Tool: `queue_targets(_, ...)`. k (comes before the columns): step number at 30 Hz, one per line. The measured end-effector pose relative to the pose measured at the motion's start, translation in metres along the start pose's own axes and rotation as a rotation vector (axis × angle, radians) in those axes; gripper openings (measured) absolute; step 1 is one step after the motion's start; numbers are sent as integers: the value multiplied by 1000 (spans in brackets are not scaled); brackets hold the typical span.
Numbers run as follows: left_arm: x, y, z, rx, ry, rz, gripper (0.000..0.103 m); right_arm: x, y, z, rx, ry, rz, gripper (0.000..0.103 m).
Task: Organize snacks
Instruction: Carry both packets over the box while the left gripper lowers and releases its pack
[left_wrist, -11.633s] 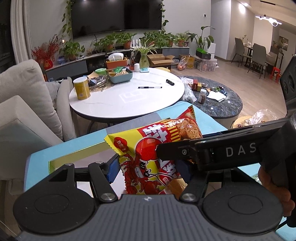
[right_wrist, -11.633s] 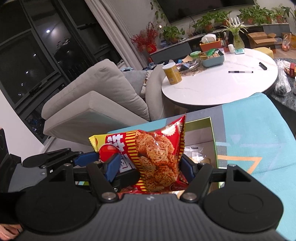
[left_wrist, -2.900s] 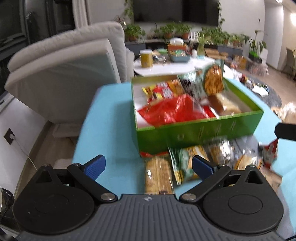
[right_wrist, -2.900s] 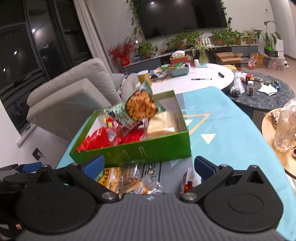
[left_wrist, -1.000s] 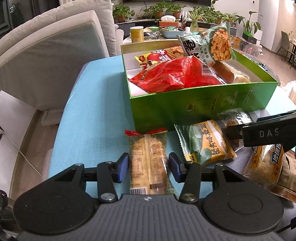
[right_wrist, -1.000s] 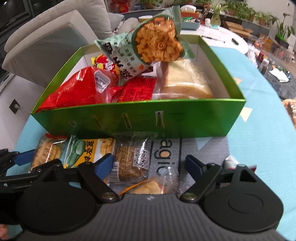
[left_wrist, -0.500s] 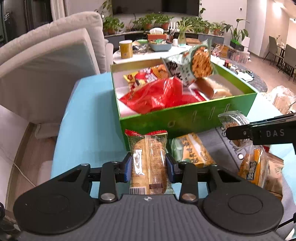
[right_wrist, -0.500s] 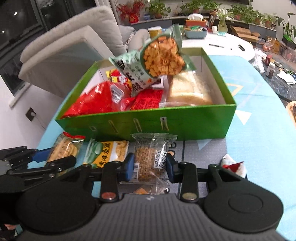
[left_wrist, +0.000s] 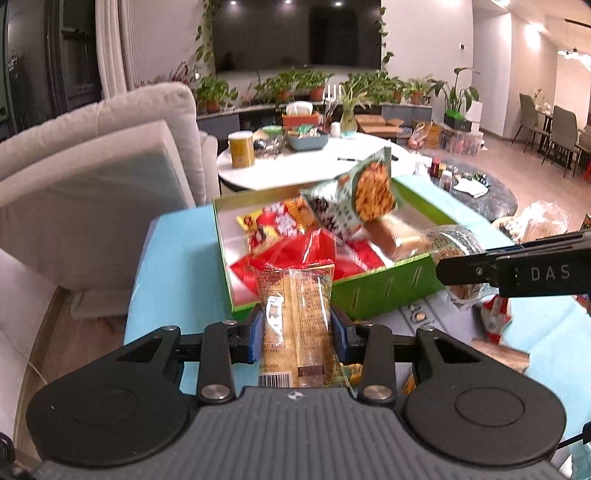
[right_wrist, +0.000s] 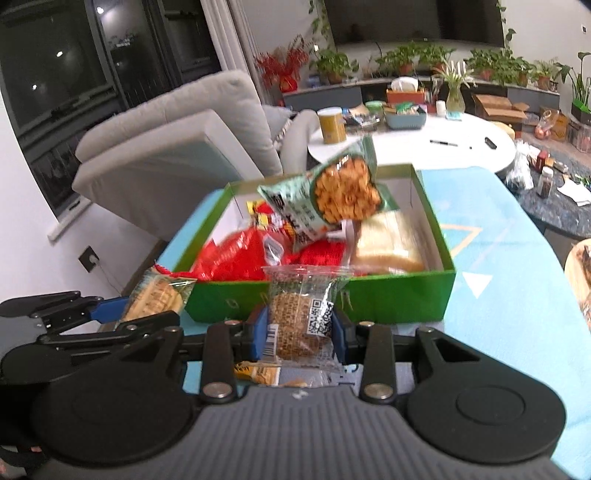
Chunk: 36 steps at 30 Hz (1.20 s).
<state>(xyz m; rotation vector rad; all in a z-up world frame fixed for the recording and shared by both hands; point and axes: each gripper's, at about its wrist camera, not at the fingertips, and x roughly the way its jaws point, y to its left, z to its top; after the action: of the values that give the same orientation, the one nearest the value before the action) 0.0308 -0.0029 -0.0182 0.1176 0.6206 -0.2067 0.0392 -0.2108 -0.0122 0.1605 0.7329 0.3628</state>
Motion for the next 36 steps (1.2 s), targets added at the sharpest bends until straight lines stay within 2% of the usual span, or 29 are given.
queue_targets(18,-1,-13,55,38,-110,-12,34,-15,-14,30,1,-107,-16,72)
queue_targets(25,10,-14,70,36,-117,-8,34,-5,-18,43,-9,-112,-22,72)
queue_targets(36,40,-10,85,18,-81,-1,34,19,-19,50,-12,-77,-7,72)
